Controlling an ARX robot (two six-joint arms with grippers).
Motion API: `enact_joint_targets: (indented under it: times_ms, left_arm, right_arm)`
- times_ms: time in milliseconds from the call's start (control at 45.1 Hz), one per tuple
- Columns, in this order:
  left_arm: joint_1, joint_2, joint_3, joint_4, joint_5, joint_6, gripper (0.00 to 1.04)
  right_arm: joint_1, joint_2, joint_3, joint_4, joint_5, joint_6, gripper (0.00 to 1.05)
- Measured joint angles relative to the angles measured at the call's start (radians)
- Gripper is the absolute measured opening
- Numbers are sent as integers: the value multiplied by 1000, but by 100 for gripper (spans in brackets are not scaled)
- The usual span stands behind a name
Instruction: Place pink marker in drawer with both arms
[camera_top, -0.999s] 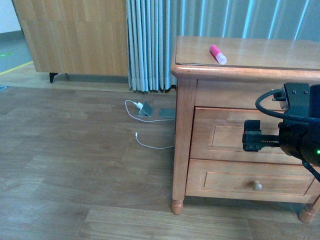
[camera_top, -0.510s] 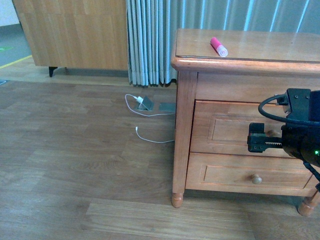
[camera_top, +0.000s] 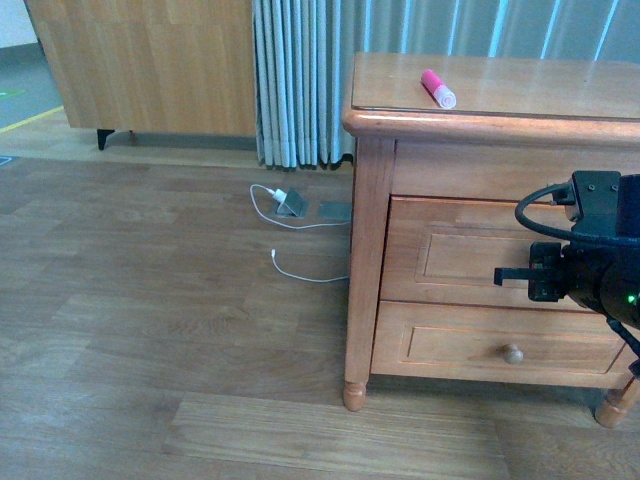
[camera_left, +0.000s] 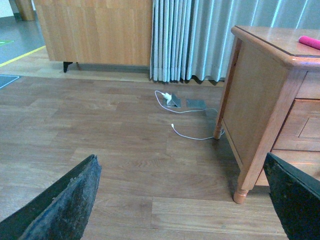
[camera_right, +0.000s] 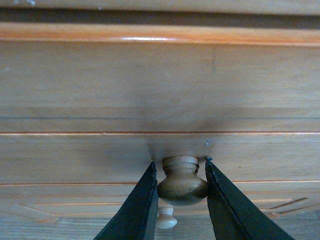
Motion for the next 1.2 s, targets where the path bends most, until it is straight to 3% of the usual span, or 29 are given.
enact_joint_targets:
  times_ms: [577,888,1199]
  left_arm:
    - [0,0,0,0,0,0,99]
    - [0,0,0,0,0,0,99]
    - [0,0,0,0,0,0,99]
  right_arm:
    - [0,-17,-45,10,-16,4,22]
    - [2,-140,-267,68,-53,39,22]
    - [-42,-351,-642,166,-165,67,21]
